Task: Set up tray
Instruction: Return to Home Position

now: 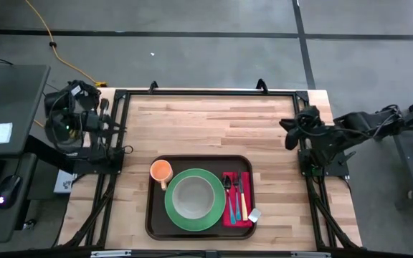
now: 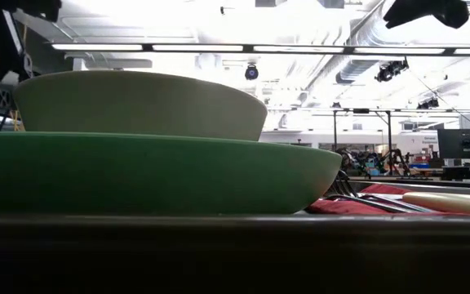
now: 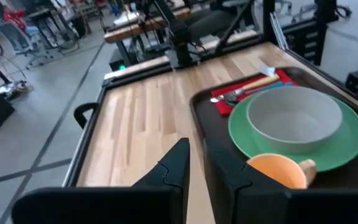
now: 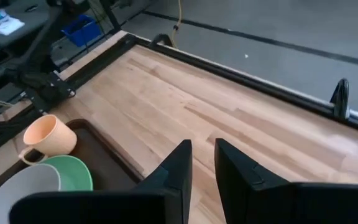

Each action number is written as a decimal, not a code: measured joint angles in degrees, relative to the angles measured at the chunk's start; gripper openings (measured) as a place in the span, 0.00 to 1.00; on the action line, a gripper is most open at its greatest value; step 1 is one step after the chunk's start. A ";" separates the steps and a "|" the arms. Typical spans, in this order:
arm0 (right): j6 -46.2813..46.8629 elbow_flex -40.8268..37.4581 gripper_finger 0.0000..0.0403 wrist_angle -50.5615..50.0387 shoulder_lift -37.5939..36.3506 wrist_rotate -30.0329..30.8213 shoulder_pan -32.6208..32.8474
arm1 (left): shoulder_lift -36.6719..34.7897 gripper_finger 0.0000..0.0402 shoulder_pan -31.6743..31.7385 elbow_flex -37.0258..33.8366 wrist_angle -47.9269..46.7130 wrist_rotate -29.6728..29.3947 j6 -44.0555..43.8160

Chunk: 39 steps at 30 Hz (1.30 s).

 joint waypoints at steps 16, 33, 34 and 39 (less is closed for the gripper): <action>-7.58 -0.02 0.12 -4.57 -10.86 0.92 0.00 | -10.54 0.20 0.00 -0.02 0.04 -6.25 8.17; -6.55 -21.77 0.12 9.26 -28.93 -5.86 0.02 | -14.04 0.20 -5.26 -13.86 18.10 -9.90 9.87; -7.24 -23.42 0.12 11.33 -30.25 -6.48 0.02 | -14.03 0.20 -6.60 -15.03 19.85 -11.45 10.31; -10.34 -29.77 0.12 19.00 -36.42 -8.54 0.02 | -14.04 0.20 -7.48 -18.70 23.00 -15.46 10.04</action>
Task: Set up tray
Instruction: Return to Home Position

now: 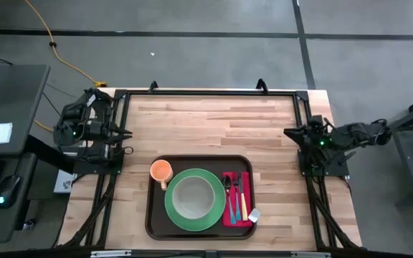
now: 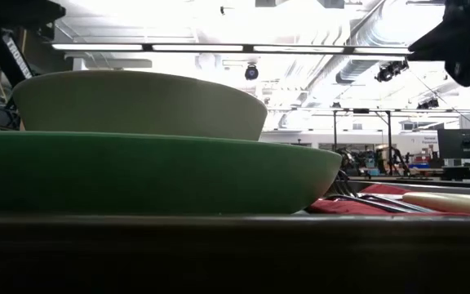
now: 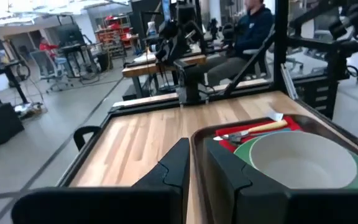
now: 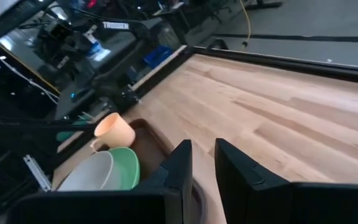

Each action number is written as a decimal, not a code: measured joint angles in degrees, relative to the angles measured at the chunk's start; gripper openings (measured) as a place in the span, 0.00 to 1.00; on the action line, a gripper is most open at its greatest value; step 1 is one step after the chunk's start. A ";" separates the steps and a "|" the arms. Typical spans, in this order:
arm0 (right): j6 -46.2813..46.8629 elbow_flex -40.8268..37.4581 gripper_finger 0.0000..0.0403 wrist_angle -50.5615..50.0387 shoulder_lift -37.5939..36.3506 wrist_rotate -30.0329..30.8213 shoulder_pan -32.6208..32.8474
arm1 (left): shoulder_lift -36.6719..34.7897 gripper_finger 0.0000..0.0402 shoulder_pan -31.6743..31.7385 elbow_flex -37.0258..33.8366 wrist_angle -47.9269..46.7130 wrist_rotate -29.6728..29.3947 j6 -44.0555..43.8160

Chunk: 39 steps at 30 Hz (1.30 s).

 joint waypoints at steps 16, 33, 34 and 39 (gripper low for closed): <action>-2.53 -2.45 0.11 6.26 -3.11 -3.03 0.00 | 0.01 0.20 0.41 -8.48 13.43 3.18 -0.78; 2.93 -6.38 0.11 10.42 -2.88 -1.00 -0.02 | 0.01 0.20 0.79 -21.33 38.88 7.05 10.86; 4.78 -6.38 0.12 10.50 -2.88 -1.23 -0.02 | 0.01 0.20 0.79 -22.42 40.79 7.52 11.29; 5.98 -6.38 0.12 13.83 -2.86 -1.67 -0.01 | 0.02 0.20 0.79 -27.51 49.58 9.71 12.30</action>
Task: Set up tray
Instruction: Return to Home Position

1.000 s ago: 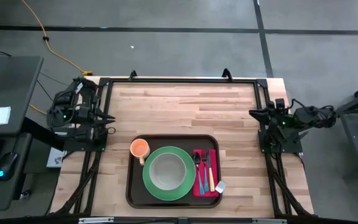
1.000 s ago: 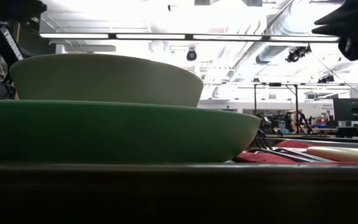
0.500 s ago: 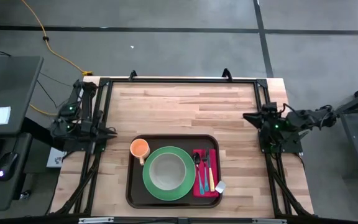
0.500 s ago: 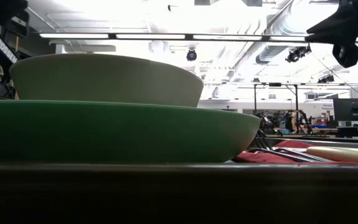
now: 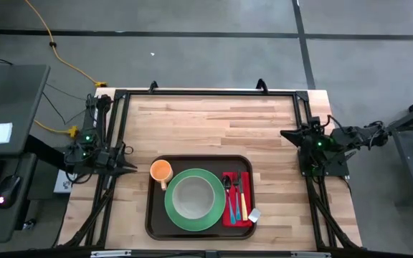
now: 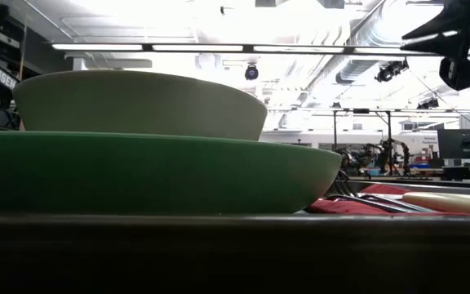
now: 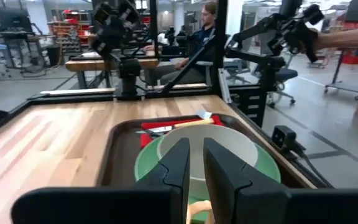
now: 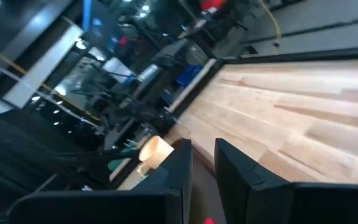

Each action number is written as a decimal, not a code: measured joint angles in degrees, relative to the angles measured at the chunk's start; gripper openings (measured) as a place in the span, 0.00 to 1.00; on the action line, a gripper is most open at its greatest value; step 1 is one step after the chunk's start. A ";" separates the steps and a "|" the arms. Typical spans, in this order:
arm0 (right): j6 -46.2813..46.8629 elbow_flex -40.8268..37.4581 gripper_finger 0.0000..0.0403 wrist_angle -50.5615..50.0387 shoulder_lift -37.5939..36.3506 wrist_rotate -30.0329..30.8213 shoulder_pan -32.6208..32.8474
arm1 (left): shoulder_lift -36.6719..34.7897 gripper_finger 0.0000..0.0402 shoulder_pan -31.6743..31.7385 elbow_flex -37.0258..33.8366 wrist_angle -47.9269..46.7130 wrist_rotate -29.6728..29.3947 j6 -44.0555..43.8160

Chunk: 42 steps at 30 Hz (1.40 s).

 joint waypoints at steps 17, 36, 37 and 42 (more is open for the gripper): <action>-6.89 0.00 0.01 4.77 0.00 -10.41 0.01 | 0.08 0.20 19.93 -4.57 10.57 20.65 10.12; -16.71 0.02 0.00 5.35 0.00 -12.42 -0.01 | -0.08 0.20 53.24 -5.66 13.49 53.48 17.76; -17.10 0.00 0.00 5.34 0.00 -12.81 0.01 | -0.08 0.20 54.34 -5.27 12.96 54.48 18.16; -20.12 0.02 0.00 5.33 0.00 -13.86 0.00 | -0.10 0.20 59.89 -2.36 8.45 59.84 18.90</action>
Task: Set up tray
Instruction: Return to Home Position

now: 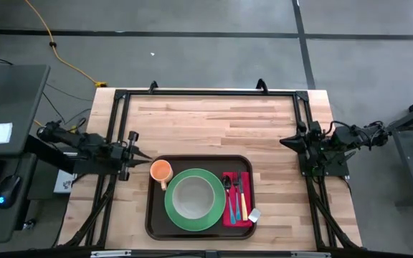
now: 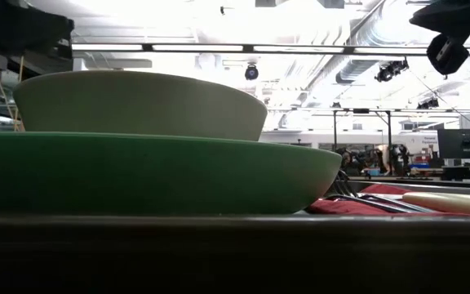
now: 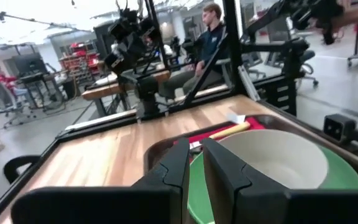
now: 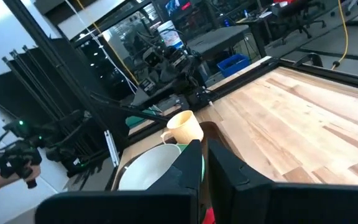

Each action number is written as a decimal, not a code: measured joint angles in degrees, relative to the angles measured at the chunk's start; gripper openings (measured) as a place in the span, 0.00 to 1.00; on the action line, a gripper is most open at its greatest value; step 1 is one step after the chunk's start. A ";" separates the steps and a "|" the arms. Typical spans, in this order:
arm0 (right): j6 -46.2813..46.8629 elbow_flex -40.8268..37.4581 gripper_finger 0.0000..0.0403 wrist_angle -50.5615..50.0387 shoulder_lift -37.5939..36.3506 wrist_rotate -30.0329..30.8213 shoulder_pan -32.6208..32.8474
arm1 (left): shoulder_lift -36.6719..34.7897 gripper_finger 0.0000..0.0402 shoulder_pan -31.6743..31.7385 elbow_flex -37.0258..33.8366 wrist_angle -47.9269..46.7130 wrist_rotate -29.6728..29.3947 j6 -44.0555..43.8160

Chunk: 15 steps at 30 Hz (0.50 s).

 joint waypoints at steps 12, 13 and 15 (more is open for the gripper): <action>-1.27 -8.59 0.00 9.64 -0.44 -1.19 -0.01 | 0.00 0.20 9.77 0.81 -1.95 7.96 1.09; -1.14 -9.95 0.00 11.21 -0.50 -1.87 0.00 | 0.00 0.20 10.04 0.80 -2.33 8.00 1.09; -0.77 -12.09 0.00 14.05 -0.55 -3.04 0.00 | 0.01 0.20 10.30 0.78 -2.87 8.20 1.09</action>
